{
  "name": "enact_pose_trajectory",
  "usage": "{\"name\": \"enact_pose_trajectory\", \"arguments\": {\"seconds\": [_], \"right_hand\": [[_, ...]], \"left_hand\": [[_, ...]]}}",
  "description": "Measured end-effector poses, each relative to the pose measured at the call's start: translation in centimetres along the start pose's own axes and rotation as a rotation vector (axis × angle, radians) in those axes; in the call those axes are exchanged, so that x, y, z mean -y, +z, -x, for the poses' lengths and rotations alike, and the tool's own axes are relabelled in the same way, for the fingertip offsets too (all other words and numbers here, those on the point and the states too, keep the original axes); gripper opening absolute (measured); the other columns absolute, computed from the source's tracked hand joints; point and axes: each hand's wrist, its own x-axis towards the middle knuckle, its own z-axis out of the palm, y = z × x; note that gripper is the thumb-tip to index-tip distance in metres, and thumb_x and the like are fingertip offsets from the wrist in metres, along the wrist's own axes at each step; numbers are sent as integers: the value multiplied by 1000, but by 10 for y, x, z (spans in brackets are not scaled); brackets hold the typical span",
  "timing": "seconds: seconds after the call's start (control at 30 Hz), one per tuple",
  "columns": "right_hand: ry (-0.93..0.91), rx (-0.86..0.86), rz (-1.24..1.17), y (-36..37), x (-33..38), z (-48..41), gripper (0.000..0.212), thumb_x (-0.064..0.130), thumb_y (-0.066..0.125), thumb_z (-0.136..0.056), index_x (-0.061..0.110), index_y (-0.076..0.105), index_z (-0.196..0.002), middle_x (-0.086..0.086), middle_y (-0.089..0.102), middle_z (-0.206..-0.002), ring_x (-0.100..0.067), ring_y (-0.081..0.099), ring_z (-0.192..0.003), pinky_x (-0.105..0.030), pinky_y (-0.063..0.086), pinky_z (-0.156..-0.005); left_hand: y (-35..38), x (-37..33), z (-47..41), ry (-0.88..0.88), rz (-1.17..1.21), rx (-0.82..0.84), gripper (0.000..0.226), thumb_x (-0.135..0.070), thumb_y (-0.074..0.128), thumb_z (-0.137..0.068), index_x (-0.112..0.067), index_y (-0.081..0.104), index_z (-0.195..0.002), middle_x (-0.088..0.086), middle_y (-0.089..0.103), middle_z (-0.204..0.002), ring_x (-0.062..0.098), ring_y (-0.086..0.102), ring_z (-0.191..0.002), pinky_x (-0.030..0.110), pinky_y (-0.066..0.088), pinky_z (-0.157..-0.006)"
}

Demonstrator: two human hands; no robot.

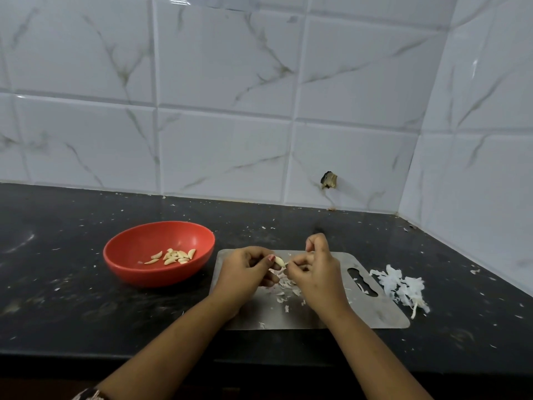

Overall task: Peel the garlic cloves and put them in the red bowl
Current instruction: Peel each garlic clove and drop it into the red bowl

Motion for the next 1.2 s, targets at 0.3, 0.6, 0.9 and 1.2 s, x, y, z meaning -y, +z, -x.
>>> {"name": "enact_pose_trajectory", "arguments": {"seconds": [0.3,0.6,0.9,1.2], "right_hand": [[15,69,64,1,-2,-1,19,1,63,-86,17,74,-82,4,70,-76,-7,66,-69,-19,55,-63],[12,65,-62,-1,2,0,10,10,69,-87,17,72,-94,9,69,-82,3,62,-77,-10,48,-63],[34,95,-99,2,0,-3,11,16,75,-83,15,74,-94,6,72,-80,0,68,-74,-16,55,-67],[38,30,-17,0,-5,-3,9,14,68,-89,20,71,-84,8,70,-75,-4,66,-72,-16,55,-65]], "left_hand": [[-4,6,-3,25,-38,-69,17,-9,60,-92,-19,73,-90,-7,70,-89,3,56,-68,15,45,-55],[-7,11,-7,94,-156,-118,18,-14,65,-90,-27,76,-84,11,70,-79,6,52,-58,21,42,-51],[-8,3,-3,259,-390,-137,19,-14,69,-86,-32,74,-82,-16,72,-76,-3,64,-69,13,47,-61],[-74,-49,-12,208,-585,-375,18,-18,70,-86,-30,74,-73,-18,71,-77,7,64,-74,21,47,-67]]}}
